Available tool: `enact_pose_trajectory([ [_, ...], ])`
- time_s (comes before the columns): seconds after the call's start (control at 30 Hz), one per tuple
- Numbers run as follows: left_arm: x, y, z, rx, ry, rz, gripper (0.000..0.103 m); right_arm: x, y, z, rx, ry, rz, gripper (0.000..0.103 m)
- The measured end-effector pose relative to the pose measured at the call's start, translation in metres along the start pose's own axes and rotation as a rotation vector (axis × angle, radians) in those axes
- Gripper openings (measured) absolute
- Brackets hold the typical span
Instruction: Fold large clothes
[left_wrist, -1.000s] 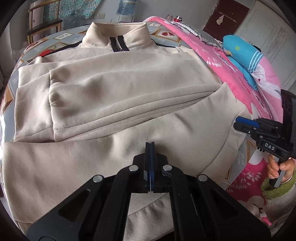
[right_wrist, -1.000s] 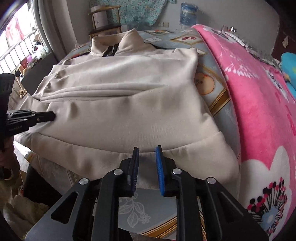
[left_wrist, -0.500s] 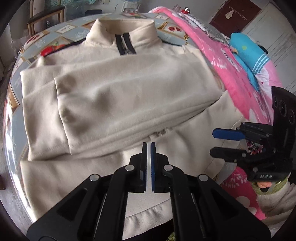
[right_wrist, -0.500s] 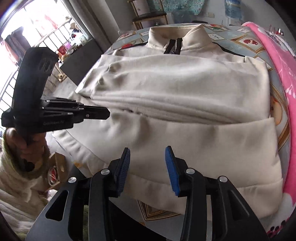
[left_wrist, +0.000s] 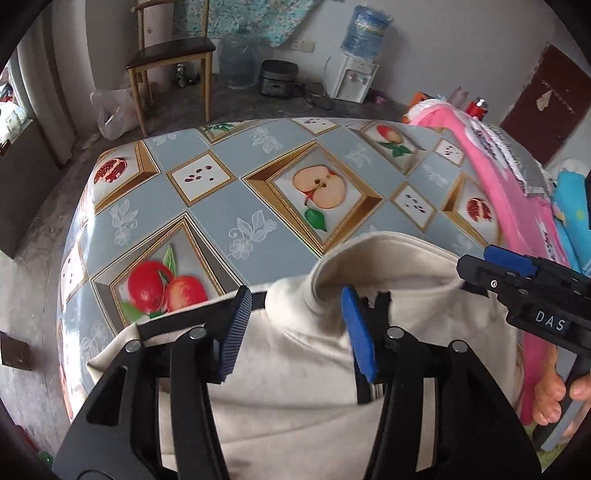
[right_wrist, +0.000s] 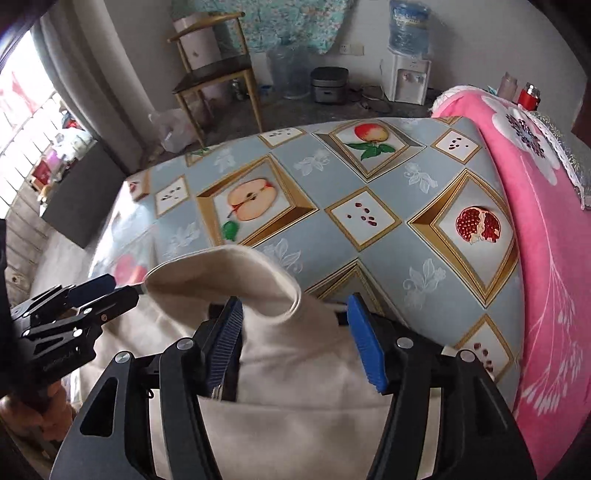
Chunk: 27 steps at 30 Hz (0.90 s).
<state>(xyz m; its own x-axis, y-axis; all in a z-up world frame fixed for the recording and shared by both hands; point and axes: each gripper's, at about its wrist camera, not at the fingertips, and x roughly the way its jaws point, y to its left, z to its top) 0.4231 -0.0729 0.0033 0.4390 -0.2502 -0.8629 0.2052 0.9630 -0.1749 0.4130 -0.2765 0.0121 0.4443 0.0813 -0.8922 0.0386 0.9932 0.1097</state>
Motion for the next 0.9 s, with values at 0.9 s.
enact_pose_trajectory([
  [0.9,-0.006,0.006,-0.047,0.192,0.049,-0.136,0.049,0.034,-0.014,-0.081,-0.210,0.264,0.036,0.051],
])
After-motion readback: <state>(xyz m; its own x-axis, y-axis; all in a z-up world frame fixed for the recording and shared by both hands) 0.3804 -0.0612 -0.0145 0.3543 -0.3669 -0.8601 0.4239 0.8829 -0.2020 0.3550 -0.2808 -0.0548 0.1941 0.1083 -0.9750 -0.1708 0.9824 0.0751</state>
